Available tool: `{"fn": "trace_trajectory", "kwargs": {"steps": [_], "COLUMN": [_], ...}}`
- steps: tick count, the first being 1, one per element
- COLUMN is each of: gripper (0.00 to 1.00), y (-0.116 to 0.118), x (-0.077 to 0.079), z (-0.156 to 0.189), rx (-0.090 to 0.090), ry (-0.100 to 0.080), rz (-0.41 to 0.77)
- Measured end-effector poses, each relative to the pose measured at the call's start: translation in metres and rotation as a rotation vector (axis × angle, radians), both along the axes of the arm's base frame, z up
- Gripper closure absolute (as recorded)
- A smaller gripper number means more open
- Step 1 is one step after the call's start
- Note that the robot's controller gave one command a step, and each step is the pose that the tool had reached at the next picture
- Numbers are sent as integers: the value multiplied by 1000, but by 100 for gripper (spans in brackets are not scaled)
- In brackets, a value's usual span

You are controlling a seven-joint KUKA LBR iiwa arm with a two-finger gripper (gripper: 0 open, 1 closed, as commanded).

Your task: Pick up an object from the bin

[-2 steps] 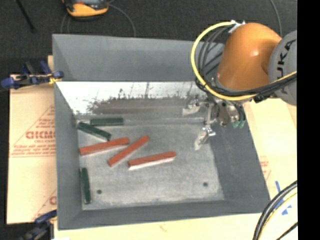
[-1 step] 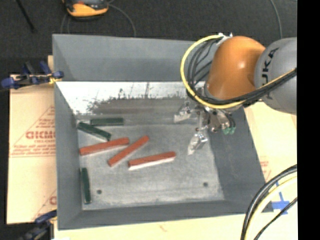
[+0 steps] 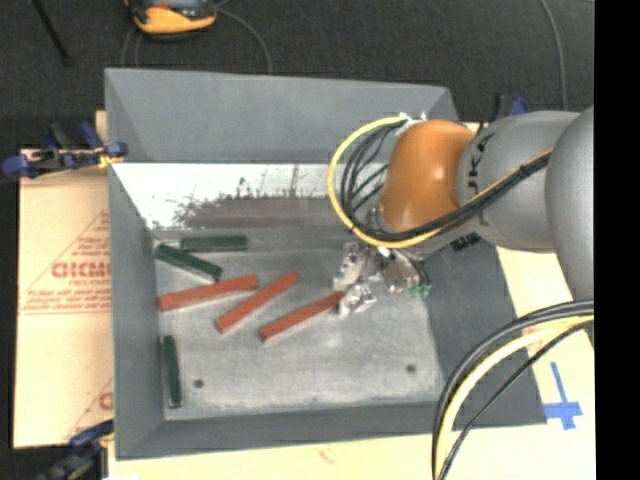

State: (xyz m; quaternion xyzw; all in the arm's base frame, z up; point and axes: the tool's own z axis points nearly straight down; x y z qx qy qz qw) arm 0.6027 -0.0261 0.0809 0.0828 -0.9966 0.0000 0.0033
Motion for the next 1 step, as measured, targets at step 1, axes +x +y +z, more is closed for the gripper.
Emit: {"fn": "trace_trajectory", "kwargs": {"steps": [1], "gripper": [100], "y": [0], "x": [0], "z": [0], "rx": [0], "ry": [-1], "rz": [0]}}
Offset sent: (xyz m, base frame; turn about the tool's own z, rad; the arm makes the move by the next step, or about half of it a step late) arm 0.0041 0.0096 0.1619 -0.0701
